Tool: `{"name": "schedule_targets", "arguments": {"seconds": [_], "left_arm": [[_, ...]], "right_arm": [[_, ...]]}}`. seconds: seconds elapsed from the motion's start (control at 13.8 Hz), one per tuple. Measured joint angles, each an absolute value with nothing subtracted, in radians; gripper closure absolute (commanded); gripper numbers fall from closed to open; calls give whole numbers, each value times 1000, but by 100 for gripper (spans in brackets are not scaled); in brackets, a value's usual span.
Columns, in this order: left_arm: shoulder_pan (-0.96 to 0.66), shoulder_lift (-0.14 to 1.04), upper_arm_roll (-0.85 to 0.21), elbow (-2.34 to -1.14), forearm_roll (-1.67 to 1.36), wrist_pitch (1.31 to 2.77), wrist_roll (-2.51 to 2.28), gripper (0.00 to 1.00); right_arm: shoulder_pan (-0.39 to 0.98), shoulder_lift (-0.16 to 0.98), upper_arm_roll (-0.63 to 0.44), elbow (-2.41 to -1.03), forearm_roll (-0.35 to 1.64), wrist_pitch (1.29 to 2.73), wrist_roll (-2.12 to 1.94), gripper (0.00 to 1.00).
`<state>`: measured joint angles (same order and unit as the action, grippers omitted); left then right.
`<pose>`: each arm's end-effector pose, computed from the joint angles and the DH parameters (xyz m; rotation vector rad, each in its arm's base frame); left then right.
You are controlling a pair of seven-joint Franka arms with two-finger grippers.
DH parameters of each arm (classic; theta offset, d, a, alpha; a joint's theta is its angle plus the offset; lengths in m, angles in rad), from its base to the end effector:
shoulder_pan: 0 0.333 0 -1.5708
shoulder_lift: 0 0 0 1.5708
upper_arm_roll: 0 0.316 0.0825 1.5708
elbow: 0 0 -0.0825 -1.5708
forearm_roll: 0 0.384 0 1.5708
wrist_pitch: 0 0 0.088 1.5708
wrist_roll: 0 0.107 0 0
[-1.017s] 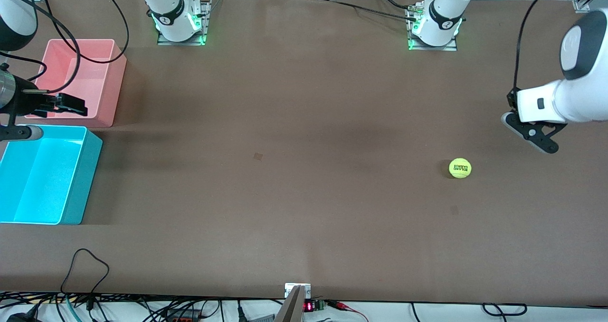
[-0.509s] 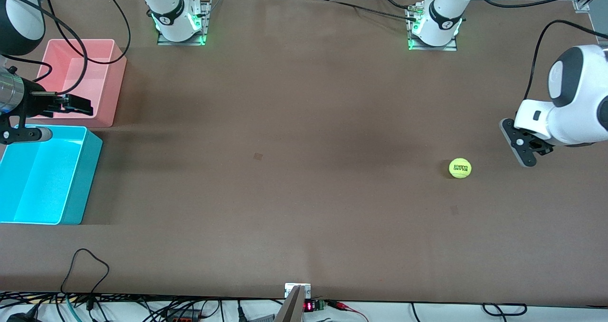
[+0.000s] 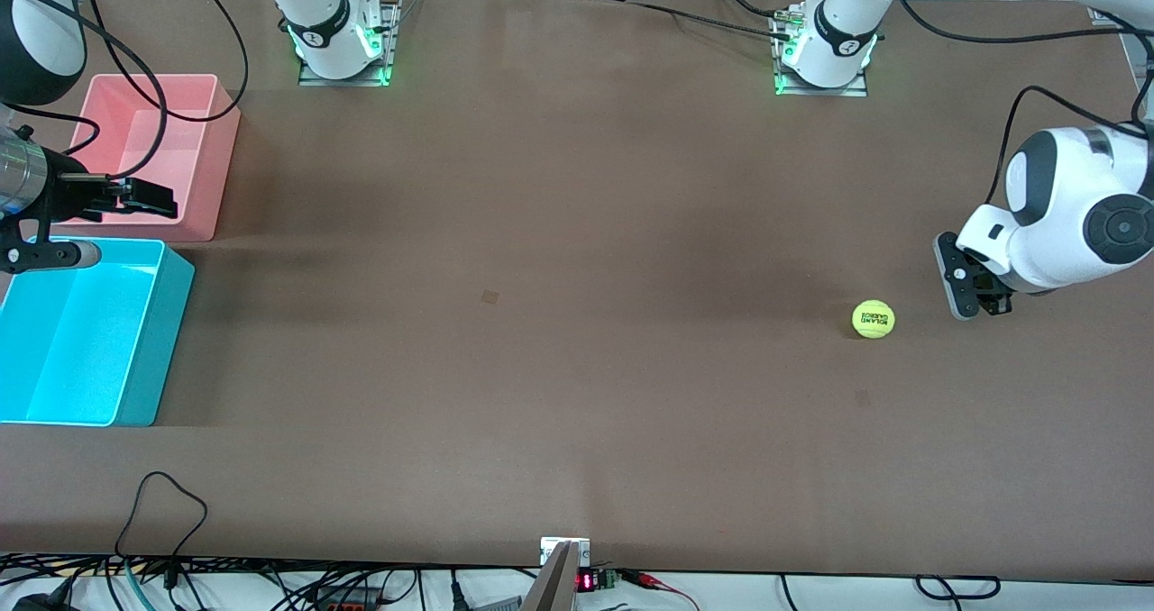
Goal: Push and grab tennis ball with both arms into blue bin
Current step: 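Lower the left gripper behind the yellow tennis ball, then push the tennis ball with the left gripper toward the table middle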
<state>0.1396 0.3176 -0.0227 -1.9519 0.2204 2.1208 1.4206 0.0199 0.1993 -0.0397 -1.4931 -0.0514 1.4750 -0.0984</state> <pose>0.5907 0.0798 0.3056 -2.3389 2.0361 0.3510 0.5972 -0.0156 0.5385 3.0740 0.1218 -0.3403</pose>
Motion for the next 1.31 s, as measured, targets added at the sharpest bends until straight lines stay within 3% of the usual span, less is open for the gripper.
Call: {"name": "schedule_targets", "arguments": {"seconds": [0.44, 0.87, 1.31], "left_arm": [[189, 426, -22, -1955, 221, 2302, 1518, 100], [215, 474, -28, -1957, 221, 2337, 1558, 100], [213, 533, -190, -1962, 96, 2409, 1554, 100]], "right_arm": [[31, 199, -39, -1493, -51, 1474, -98, 0], [31, 199, -39, -1493, -51, 1474, -98, 0], [31, 199, -39, -1493, -52, 1470, -98, 0]]}}
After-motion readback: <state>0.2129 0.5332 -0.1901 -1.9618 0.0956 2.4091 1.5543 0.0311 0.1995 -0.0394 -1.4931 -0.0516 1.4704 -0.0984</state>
